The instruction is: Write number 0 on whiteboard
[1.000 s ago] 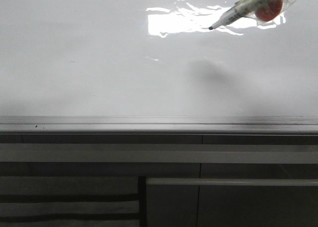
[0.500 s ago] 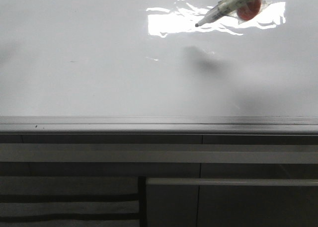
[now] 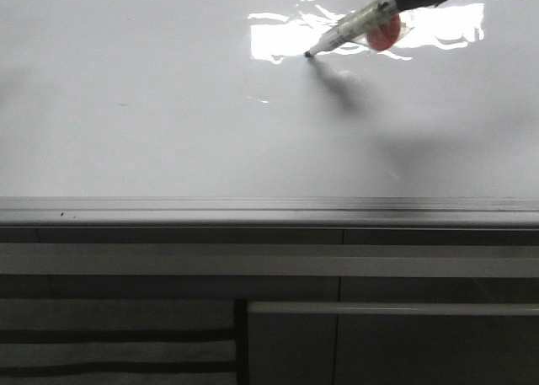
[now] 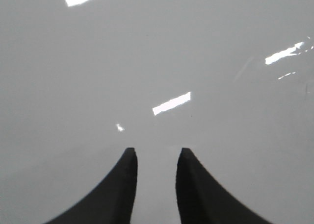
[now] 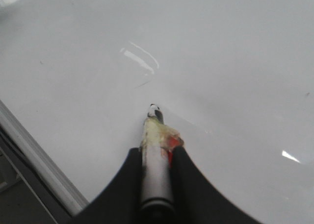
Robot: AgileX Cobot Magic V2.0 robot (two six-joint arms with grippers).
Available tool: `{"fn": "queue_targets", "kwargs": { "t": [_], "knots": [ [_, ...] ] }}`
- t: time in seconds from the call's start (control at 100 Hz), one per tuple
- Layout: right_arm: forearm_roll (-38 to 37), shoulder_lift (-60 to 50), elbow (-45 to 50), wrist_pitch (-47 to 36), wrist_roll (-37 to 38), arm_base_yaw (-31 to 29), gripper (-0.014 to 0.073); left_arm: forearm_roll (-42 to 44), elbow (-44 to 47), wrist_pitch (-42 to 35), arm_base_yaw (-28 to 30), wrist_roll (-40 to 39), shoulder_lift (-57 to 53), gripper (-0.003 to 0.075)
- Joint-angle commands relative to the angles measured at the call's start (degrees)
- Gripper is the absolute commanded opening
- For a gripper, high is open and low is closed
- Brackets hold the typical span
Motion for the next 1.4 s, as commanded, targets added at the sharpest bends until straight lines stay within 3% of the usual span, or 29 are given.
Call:
{"fn": "queue_targets", "kwargs": {
  "t": [0.0, 0.69, 1.39],
  "knots": [
    [0.1, 0.8, -1.9, -3.4, -0.3, -0.2, -0.0069, -0.5, -1.5, -4.0, 0.2, -0.7, -0.5, 0.0169],
    [0.1, 1.5, -1.9, 11.4, -0.3, 2.8, -0.0069, -0.5, -1.5, -4.0, 0.2, -0.7, -0.6, 0.0169],
    [-1.3, 0.9, -1.9, 10.4, -0.2, -2.5, -0.0068, -0.5, -1.5, -4.1, 0.2, -0.7, -1.9, 0.0168]
  ]
}}
